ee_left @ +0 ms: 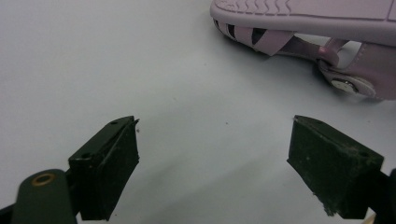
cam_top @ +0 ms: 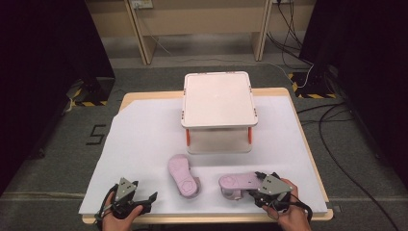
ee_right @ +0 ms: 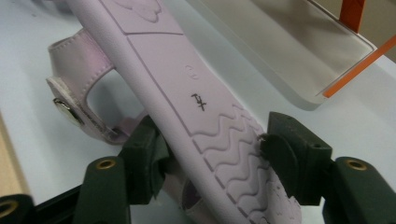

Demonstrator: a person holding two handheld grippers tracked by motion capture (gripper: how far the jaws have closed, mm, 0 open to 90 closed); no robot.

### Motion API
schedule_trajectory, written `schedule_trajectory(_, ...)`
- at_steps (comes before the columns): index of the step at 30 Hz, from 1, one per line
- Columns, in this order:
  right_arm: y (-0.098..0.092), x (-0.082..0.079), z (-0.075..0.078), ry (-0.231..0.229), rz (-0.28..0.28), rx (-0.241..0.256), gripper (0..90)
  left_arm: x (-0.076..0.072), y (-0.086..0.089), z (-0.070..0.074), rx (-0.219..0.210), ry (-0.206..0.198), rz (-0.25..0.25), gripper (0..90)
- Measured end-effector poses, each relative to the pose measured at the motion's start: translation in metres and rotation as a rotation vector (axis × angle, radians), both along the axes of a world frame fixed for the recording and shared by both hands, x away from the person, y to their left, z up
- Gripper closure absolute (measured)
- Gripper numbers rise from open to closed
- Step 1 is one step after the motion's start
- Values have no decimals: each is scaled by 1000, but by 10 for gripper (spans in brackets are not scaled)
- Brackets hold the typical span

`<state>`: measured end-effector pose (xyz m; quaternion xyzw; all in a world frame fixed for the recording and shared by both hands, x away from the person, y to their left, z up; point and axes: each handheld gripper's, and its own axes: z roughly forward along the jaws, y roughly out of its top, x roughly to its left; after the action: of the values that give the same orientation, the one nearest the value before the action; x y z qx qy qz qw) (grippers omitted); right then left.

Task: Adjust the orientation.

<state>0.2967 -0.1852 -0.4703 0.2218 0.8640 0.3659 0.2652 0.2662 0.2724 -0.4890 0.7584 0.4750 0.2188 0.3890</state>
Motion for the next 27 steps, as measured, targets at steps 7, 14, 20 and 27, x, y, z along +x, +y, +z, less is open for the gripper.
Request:
schedule_trajectory(7, -1, -1, 15, -50, 20, -46, 640, 0, 1, 0, -9, -5, 0, 155)
schedule_trajectory(14, -10, -16, 29, -27, 64, -35, 703, 0, 2, 0, -10, -9, 0, 156)
schedule_trajectory(20, -16, -29, 40, 19, 101, -61, 709, 0, 1, 0, -10, -10, -2, 157)
schedule_trajectory(27, -4, -16, 30, 74, 139, -107, 690, 0, 1, 0, -8, -9, -4, 157)
